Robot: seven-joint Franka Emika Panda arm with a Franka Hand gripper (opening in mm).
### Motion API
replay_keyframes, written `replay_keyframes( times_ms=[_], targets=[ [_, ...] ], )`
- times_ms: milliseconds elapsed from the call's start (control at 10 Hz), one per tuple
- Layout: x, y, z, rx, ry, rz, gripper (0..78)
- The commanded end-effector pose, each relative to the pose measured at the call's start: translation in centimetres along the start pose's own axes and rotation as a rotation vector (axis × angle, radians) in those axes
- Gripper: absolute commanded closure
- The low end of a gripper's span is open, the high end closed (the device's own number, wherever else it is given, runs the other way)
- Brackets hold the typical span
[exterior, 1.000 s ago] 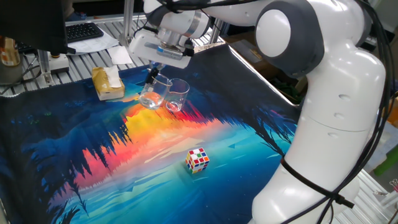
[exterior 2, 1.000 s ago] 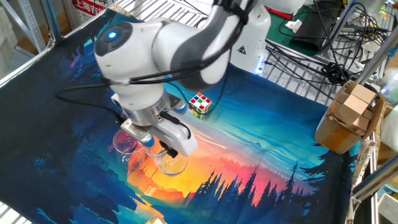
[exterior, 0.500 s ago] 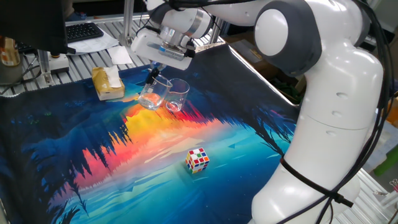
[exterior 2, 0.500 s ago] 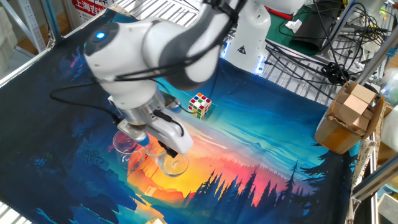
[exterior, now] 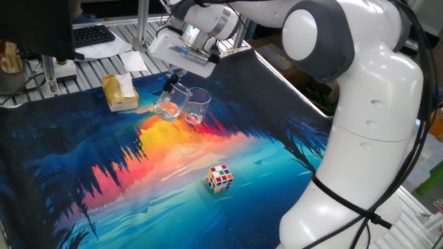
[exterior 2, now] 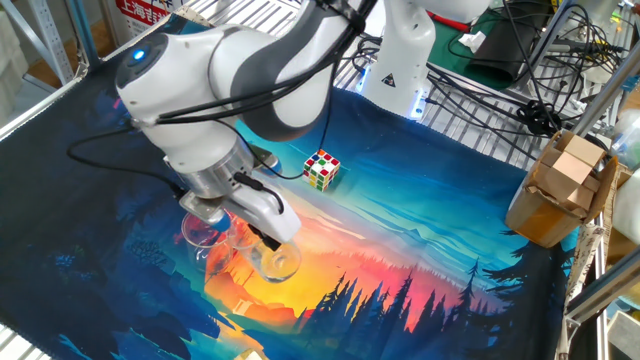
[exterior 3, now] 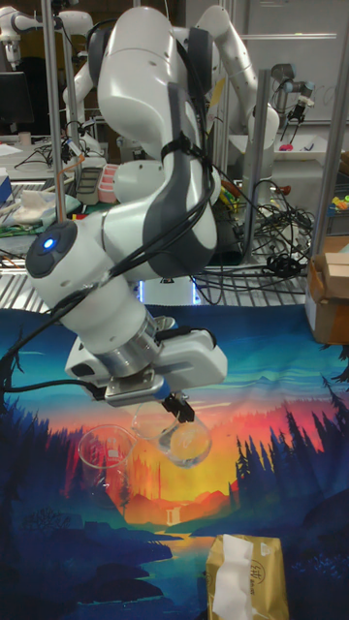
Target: Pour the water from one cup into another empty cup
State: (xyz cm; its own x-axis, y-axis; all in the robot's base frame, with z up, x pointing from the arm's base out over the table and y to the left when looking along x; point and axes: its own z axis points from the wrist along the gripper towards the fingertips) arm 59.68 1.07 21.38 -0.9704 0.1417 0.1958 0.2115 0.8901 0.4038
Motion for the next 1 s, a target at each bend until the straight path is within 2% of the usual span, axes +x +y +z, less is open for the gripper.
replay_keyframes(
  times_ms=[100,200,500,800,1000],
  targets=[
    [-0.4,-1.0,-0.6,-0.004,0.005,-0.020,76.3],
    [-0.4,-1.1,-0.6,-0.006,0.006,-0.022,76.3],
    [-0.6,-1.9,-0.9,-0.043,0.024,-0.023,76.3],
    [-0.6,-2.1,-1.1,-0.107,0.049,-0.008,76.3],
    [-0.7,-2.6,-1.3,-0.113,0.058,-0.017,76.3]
  ],
)
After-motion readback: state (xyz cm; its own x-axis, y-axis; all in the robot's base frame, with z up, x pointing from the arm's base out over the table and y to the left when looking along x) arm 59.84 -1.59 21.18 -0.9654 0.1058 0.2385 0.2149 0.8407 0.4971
